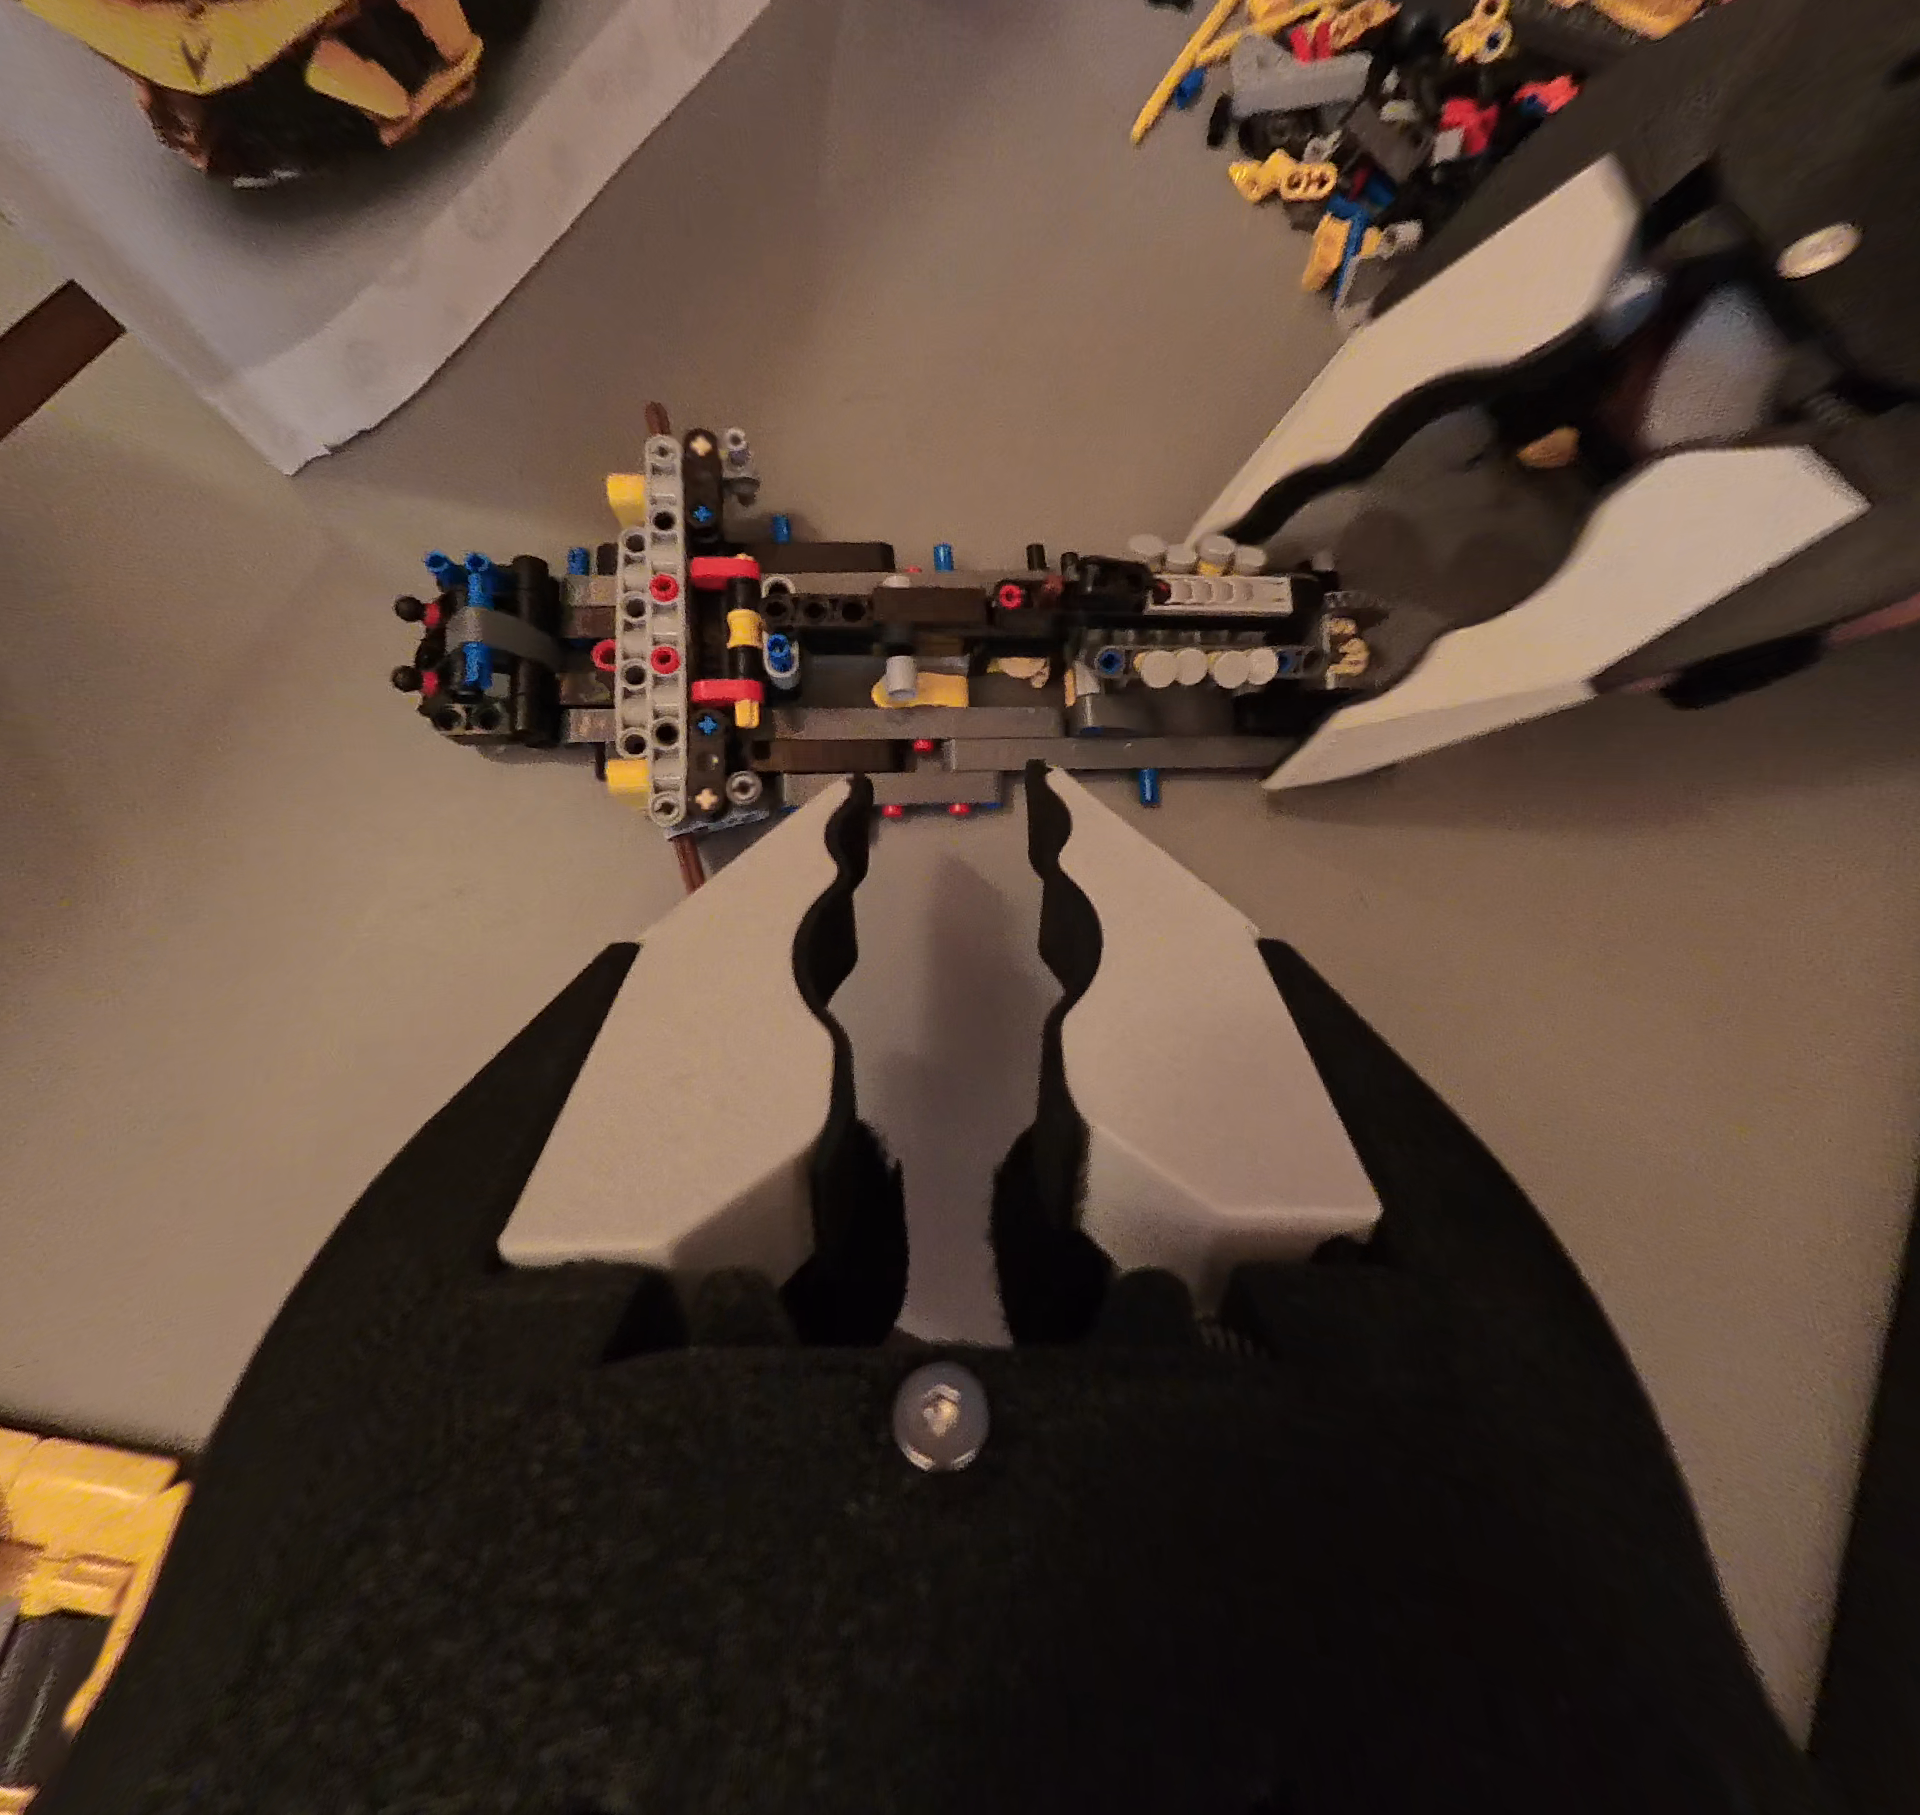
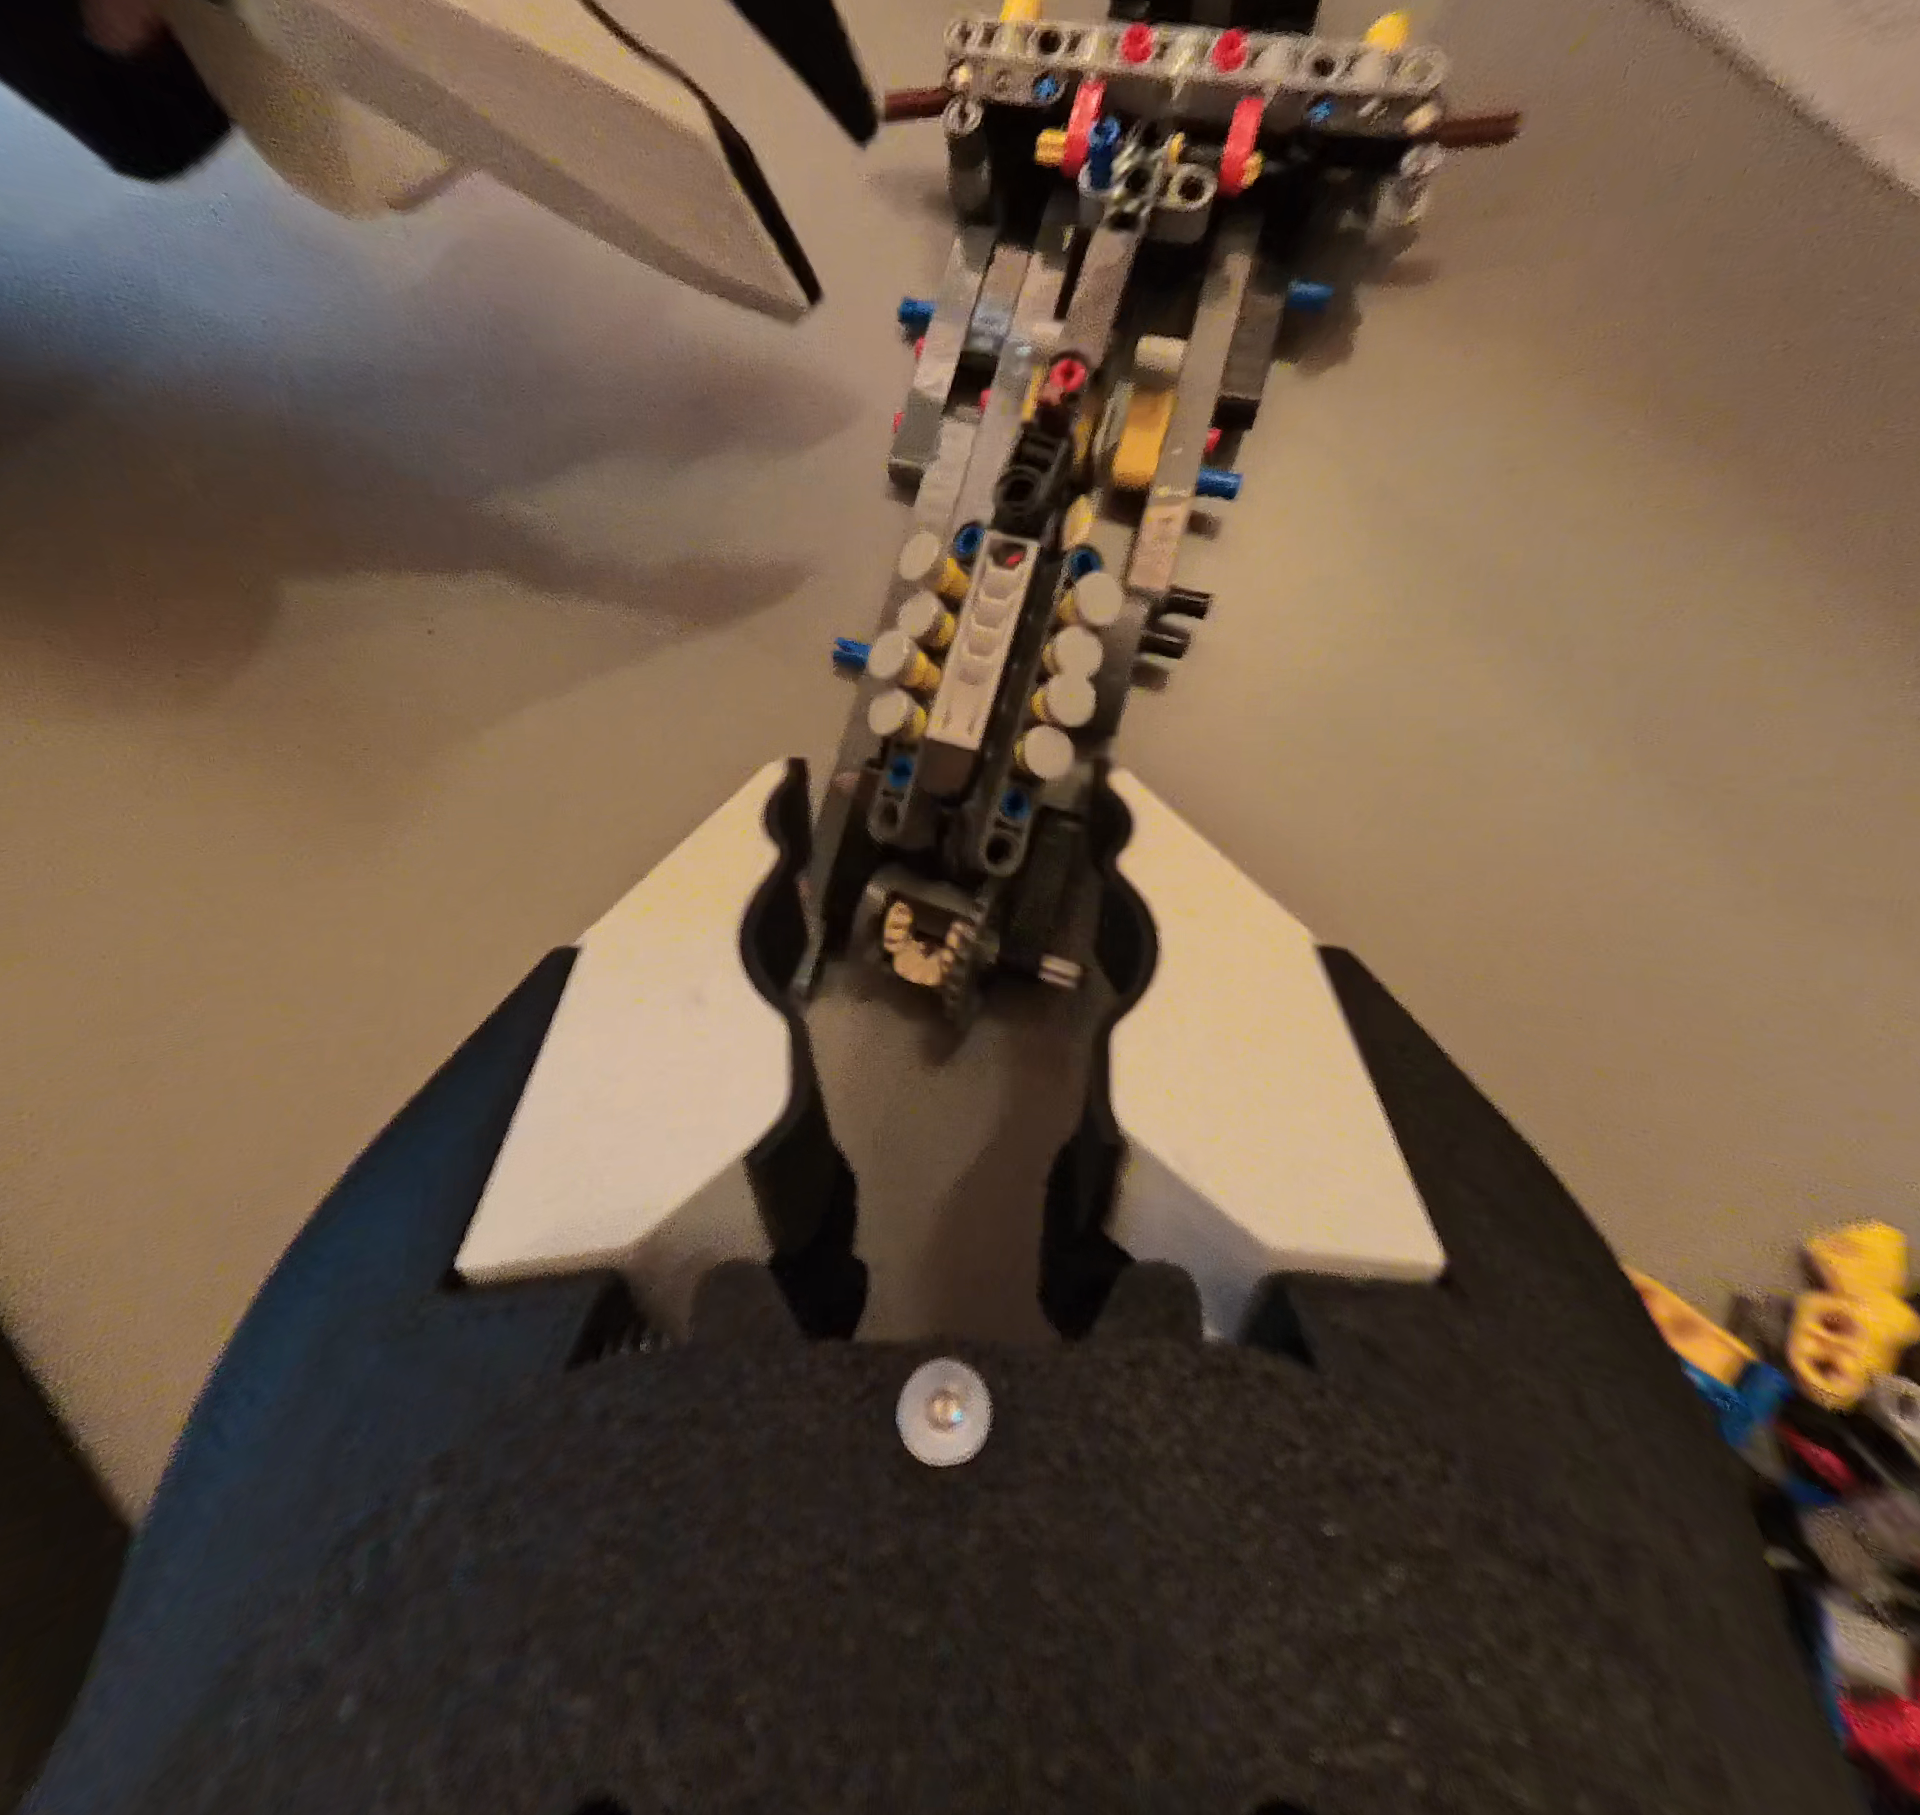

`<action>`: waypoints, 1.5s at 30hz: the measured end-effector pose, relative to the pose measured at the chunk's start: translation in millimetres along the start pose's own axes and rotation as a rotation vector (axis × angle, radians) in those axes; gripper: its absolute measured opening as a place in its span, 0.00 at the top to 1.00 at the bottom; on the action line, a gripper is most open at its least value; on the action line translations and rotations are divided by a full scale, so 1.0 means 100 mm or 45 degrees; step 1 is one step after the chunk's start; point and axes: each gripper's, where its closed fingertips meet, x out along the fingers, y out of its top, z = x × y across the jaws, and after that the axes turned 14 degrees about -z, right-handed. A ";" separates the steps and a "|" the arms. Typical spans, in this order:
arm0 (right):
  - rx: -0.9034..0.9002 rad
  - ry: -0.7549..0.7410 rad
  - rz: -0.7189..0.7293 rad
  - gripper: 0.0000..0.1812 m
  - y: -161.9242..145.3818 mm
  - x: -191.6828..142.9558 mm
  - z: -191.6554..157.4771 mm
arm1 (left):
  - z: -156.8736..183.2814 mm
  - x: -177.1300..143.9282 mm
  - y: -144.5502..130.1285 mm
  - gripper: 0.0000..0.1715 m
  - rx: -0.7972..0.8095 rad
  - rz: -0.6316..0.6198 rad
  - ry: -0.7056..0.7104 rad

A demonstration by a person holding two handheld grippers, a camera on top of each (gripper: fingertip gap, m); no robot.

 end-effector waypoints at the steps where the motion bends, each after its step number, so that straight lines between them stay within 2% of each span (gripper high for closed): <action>1: 0.019 0.030 -0.036 0.74 0.01 0.04 0.00 | 0.02 -0.07 0.00 0.82 0.017 0.016 -0.029; 3: 0.016 0.115 -0.056 0.78 0.05 0.04 -0.03 | 0.08 -0.25 -0.04 0.81 0.073 0.045 -0.074; 4: -0.028 0.164 -0.078 0.82 0.04 0.03 -0.05 | 0.12 -0.35 -0.07 0.80 0.113 0.052 -0.101; 6: -0.175 0.189 -0.116 0.82 0.02 -0.02 -0.07 | 0.30 -0.60 -0.20 0.78 0.223 0.050 -0.223; 7: -0.297 0.202 -0.137 0.82 0.00 -0.06 -0.11 | 0.39 -0.73 -0.28 0.78 0.272 0.042 -0.273; 9: -0.585 0.211 -0.174 0.82 -0.03 -0.17 -0.22 | 0.38 -0.92 -0.38 0.78 0.316 0.047 -0.243; 12: -1.034 0.203 -0.120 0.83 0.09 -0.30 -0.44 | 0.42 -1.04 -0.48 0.77 0.356 0.055 -0.207; 15: -1.358 0.252 -0.118 0.84 0.22 -0.28 -0.60 | 0.49 -0.91 -0.59 0.74 0.369 -0.013 -0.198; 17: -1.435 0.277 -0.174 0.84 0.33 -0.20 -0.66 | 0.48 -0.72 -0.67 0.70 0.379 -0.077 -0.149; 21: -1.548 0.263 -0.104 0.84 0.59 -0.07 -0.77 | 0.34 -0.40 -0.69 0.69 0.380 -0.161 0.008; 22: -1.575 0.231 -0.090 0.84 0.64 -0.06 -0.79 | 0.27 -0.36 -0.69 0.71 0.391 -0.178 0.064; 26: -1.675 -0.017 -0.112 0.83 0.76 -0.12 -0.76 | 0.23 -0.44 -0.62 0.73 0.387 -0.168 0.085; 28: -1.576 -0.154 -0.057 0.81 0.90 -0.30 -0.70 | 0.23 -0.56 -0.45 0.74 0.375 -0.021 0.124; 30: -1.375 -0.184 0.067 0.80 1.03 -0.56 -0.63 | 0.25 -0.67 -0.29 0.96 0.298 0.135 0.112; 32: -1.095 -0.151 0.333 0.78 1.18 -0.88 -0.52 | 0.21 -0.71 -0.22 0.96 0.214 0.210 0.127; 33: -0.928 -0.069 0.493 0.78 1.22 -1.04 -0.49 | 0.20 -0.70 -0.22 0.96 0.202 0.234 0.137; 35: -0.521 0.046 0.742 0.84 1.22 -1.21 -0.22 | 0.14 -0.68 -0.21 0.96 0.161 0.262 0.172; 37: -0.131 0.223 0.836 0.84 1.08 -1.12 0.04 | -0.04 -0.74 -0.16 0.96 0.029 0.334 0.297; 38: 0.021 0.348 0.842 0.78 1.01 -1.03 0.08 | -0.12 -0.80 -0.12 0.96 -0.041 0.392 0.367; 40: 0.281 0.704 0.953 0.72 0.95 -0.98 0.02 | -0.15 -0.86 -0.06 0.96 -0.124 0.481 0.441; 41: 0.412 0.835 1.001 0.72 0.96 -0.97 0.00 | -0.13 -0.86 -0.04 0.96 -0.145 0.505 0.478; 43: 0.461 0.961 0.992 0.76 1.03 -0.91 -0.18 | -0.04 -0.82 0.02 0.96 -0.159 0.531 0.536; 45: 0.386 0.947 1.006 0.81 1.13 -0.91 -0.34 | 0.05 -0.82 0.10 0.96 -0.167 0.566 0.578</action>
